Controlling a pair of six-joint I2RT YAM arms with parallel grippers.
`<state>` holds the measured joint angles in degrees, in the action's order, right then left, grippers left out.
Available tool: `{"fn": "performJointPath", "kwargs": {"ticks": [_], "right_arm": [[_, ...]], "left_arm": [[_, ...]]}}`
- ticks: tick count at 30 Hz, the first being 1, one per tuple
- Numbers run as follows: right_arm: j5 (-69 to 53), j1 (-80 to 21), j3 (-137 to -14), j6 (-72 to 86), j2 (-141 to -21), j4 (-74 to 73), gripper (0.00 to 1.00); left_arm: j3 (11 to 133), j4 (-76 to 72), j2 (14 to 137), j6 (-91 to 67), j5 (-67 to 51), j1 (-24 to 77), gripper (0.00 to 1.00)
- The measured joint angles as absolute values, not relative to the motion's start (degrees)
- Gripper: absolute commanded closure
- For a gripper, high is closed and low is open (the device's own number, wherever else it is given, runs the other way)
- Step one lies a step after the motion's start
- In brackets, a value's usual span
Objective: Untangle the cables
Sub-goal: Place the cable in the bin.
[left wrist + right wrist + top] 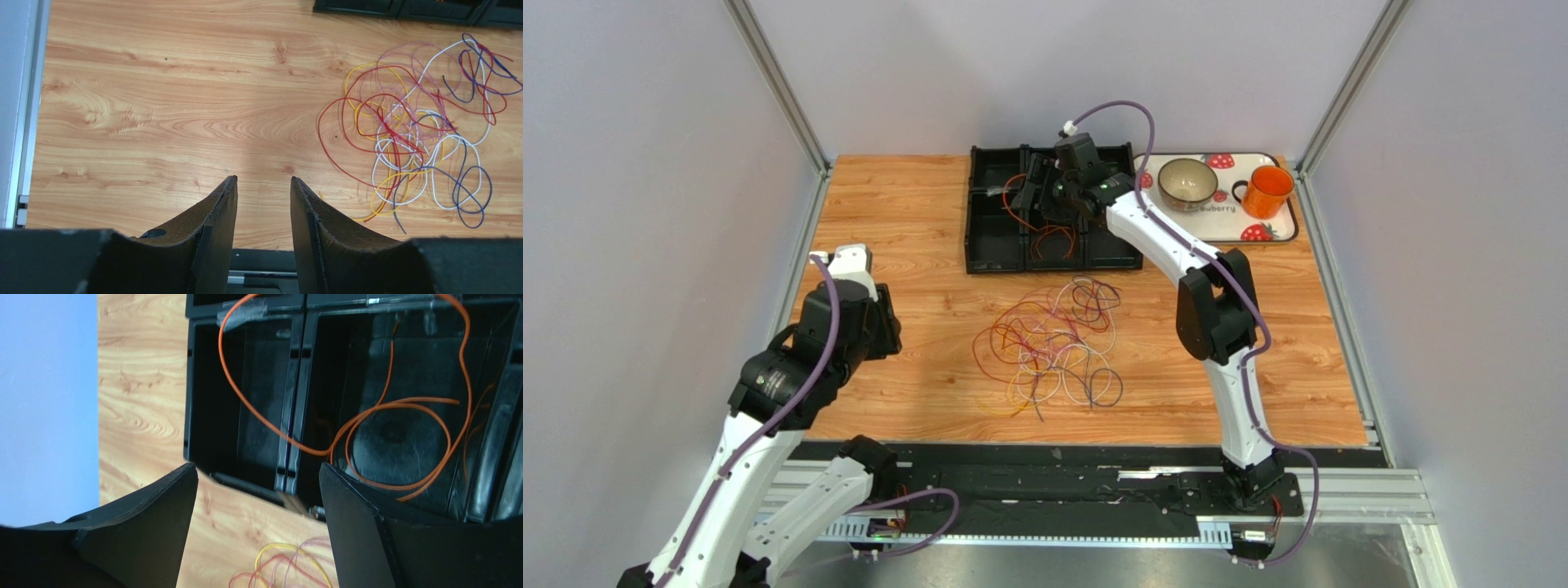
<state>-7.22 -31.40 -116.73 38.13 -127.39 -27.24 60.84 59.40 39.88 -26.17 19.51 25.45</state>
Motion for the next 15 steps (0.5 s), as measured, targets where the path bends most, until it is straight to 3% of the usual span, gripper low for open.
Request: {"fn": "performJointPath", "kwargs": {"ticks": [15], "right_arm": [[-1.5, -32.86, -123.68, 37.89, -136.25, -16.91, 0.26]], "left_arm": [[60.2, 58.41, 39.16, -25.19, 18.31, 25.02, 0.56]]}}
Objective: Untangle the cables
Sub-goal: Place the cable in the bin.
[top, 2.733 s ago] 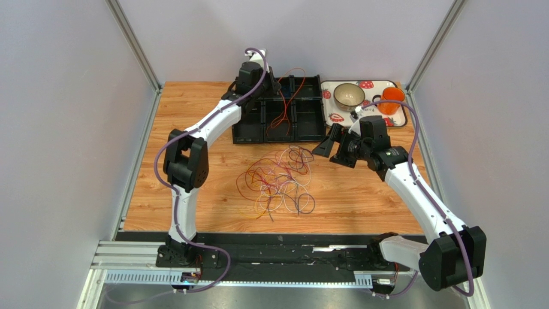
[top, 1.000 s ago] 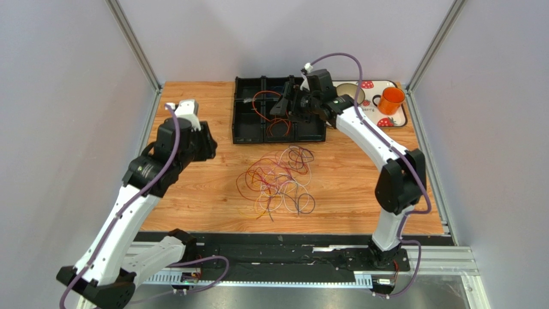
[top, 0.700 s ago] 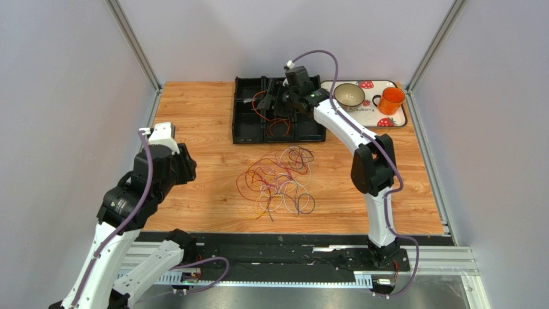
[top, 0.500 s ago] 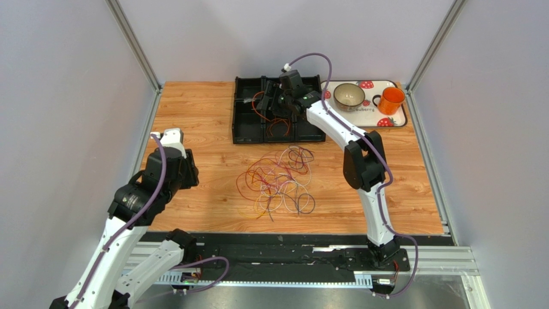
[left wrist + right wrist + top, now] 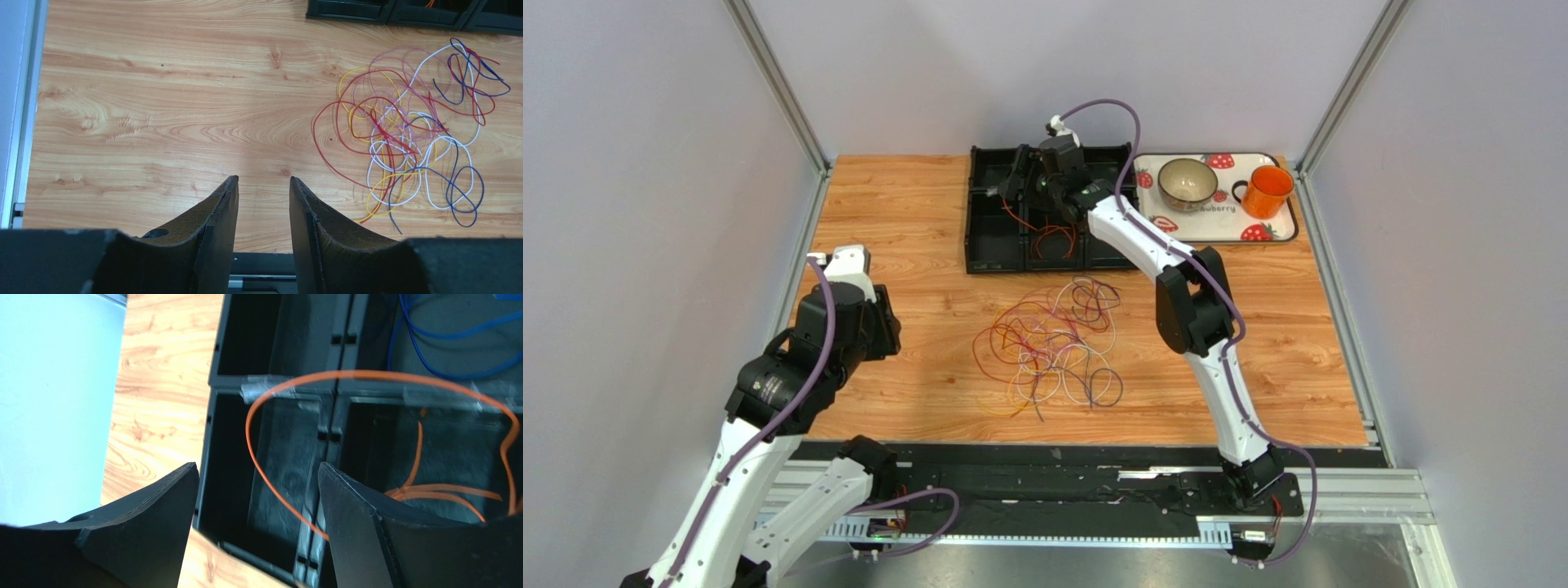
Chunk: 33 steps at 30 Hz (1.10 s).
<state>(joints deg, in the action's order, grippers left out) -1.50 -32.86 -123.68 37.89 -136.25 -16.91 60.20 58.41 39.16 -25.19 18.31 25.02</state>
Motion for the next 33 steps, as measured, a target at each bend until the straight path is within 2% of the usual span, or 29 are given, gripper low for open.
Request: {"fn": "performJointPath", "kwargs": {"ticks": [6, 12, 15, 18, 19, 20, 24, 25, 27, 33], "right_arm": [[-1.17, -32.93, -128.81, 37.89, -140.94, -14.66, 0.29], [0.43, -33.36, -131.52, 37.95, -143.83, -12.58, 0.37], [0.93, -33.58, -131.96, 38.15, -144.49, -11.9, 0.44], [1.08, -33.63, -132.27, 38.35, -144.92, -10.87, 0.58], [1.08, -33.63, -132.49, 38.5, -145.12, -10.52, 0.71], [1.1, -33.63, -132.51, 38.76, -145.25, -10.15, 0.76], [1.08, -33.63, -132.51, 39.16, -145.32, -9.74, 0.85], [1.08, -33.63, -132.49, 39.18, -145.32, -9.41, 0.92], [1.1, -33.63, -132.49, 39.16, -145.32, -9.04, 1.0], [1.08, -33.63, -132.03, 39.22, -145.32, -8.51, 1.0]], "left_arm": [[59.99, 57.95, 39.11, -25.15, 17.78, 23.94, 0.57], [59.92, 57.82, 39.11, -24.99, 16.99, 23.11, 0.58], [59.92, 57.82, 39.11, -24.95, 16.82, 22.59, 0.59], [59.92, 57.8, 39.11, -24.95, 16.73, 22.24, 0.6], [59.92, 57.8, 39.11, -24.93, 16.64, 22.17, 0.6], [59.92, 57.8, 39.11, -24.93, 16.62, 22.11, 0.6], [59.92, 57.8, 39.11, -24.93, 16.6, 22.09, 0.6], [59.92, 57.8, 39.11, -24.93, 16.6, 22.09, 0.6], [59.92, 57.8, 39.11, -24.93, 16.62, 22.09, 0.6], [59.92, 57.78, 39.11, -24.84, 16.62, 22.09, 0.6]]}}
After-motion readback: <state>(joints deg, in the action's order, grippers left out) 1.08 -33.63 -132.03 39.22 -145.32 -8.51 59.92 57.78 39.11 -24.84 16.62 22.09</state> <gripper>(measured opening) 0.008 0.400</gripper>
